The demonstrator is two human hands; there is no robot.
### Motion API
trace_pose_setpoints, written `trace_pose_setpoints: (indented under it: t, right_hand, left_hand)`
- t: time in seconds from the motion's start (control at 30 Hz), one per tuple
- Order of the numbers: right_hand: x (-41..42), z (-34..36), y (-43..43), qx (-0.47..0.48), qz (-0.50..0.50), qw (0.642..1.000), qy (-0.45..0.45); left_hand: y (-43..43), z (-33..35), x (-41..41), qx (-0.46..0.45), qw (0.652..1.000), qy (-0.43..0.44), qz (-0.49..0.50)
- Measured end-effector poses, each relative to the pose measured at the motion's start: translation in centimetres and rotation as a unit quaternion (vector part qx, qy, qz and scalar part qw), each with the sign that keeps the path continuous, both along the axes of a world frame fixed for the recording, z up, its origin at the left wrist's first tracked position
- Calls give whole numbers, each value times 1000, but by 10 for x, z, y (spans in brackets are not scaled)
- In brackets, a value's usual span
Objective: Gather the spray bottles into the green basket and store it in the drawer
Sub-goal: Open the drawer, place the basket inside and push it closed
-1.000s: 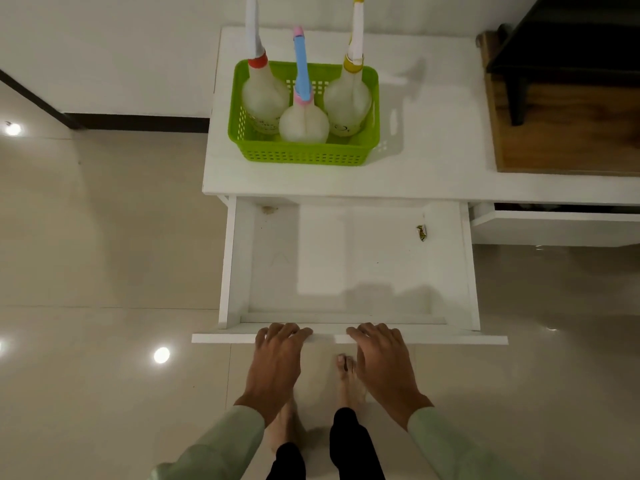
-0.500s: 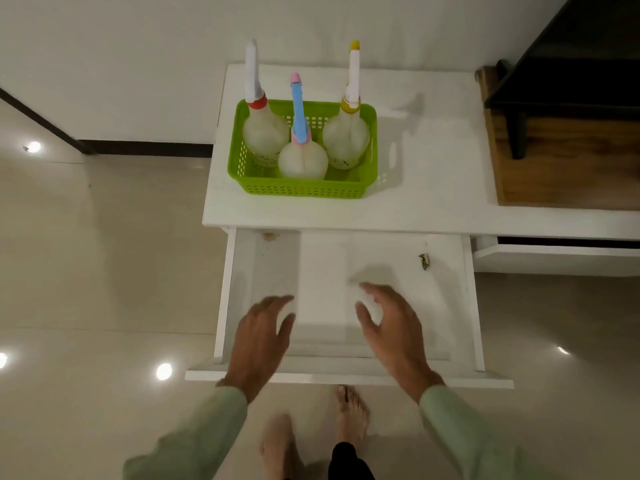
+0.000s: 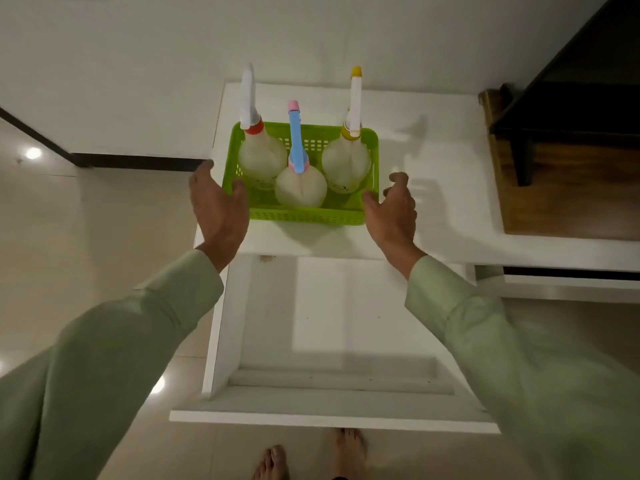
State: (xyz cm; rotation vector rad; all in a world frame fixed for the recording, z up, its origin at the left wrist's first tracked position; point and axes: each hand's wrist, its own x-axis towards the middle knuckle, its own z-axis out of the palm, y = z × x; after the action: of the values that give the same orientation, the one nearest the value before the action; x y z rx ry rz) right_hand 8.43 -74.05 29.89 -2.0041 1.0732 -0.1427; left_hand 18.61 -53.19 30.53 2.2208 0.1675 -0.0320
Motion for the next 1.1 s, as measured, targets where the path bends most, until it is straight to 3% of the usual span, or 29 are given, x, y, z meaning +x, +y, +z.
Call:
trace_pose_setpoints:
  t: [0.1, 0.23, 0.47, 0.77, 1.1]
  right_hand:
    - [8, -6, -8, 50, 14, 997, 50]
    - [12, -6, -11, 94, 12, 995, 21]
    - [-6, -3, -9, 130, -8, 991, -23]
    - [-84, 25, 6, 121, 18, 989, -83]
    - [-216, 7, 60, 150, -13, 987, -65]
  left_hand:
    - [2, -13, 6, -25, 995, 94, 18]
    - [6, -18, 13, -95, 985, 146, 19]
    - [23, -9, -3, -148, 978, 144, 7]
    - [51, 18, -81, -199, 973, 118, -23]
    - [105, 2, -194, -199, 960, 196, -32]
